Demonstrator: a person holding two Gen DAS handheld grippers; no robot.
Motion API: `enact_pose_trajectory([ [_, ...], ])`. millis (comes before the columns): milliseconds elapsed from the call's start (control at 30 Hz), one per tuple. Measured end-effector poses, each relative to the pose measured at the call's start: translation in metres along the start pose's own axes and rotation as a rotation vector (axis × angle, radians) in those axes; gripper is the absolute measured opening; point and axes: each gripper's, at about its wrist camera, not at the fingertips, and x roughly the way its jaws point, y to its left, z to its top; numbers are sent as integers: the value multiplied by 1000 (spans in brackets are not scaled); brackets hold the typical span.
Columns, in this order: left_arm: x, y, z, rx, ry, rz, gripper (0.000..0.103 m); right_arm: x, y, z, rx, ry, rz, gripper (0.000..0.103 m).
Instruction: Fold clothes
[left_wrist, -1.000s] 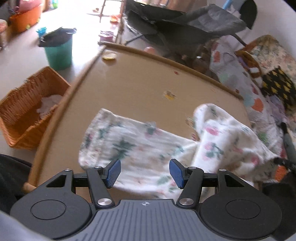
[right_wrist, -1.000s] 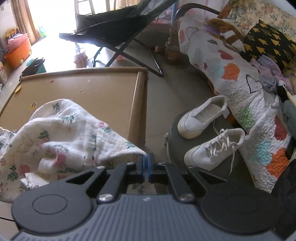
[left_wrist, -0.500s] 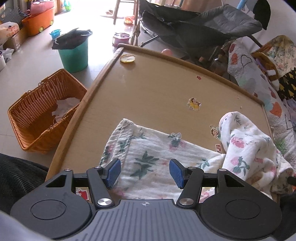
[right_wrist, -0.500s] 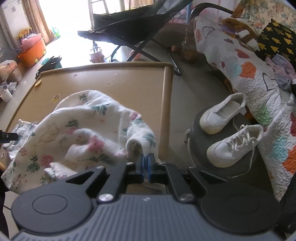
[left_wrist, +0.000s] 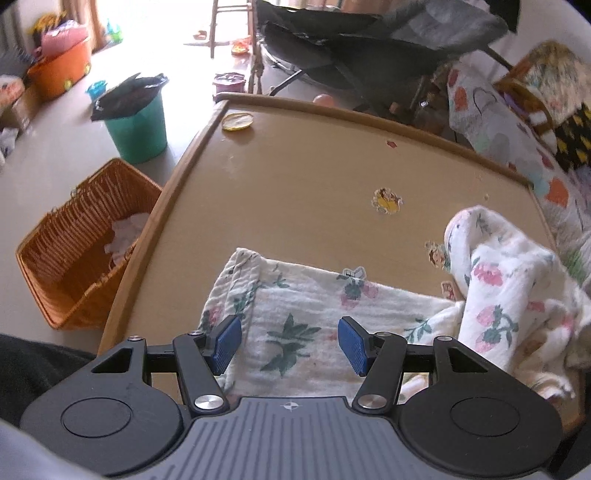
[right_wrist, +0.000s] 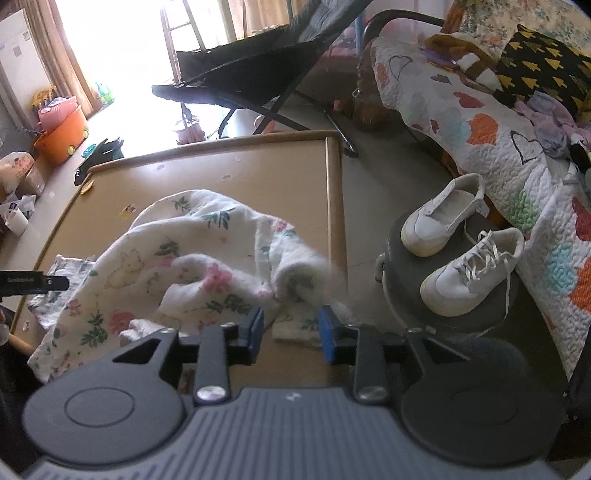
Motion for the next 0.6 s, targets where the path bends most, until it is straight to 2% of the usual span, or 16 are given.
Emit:
enact_pose_trajectory([
  [167,3,-16,-1,137,10,45,62,4,7,-3,6,17,6,32],
  [333,-1,-13,0,139,2,23,58,7,17,-4,-12,25,24,32],
  [433,-4,-11,-1,142,-8,12,32,10,21,-5,-13,31,34,32],
  [600,-3,-14,-4,153,-18,-4,12,10,23,-7,-4,29,42,32],
])
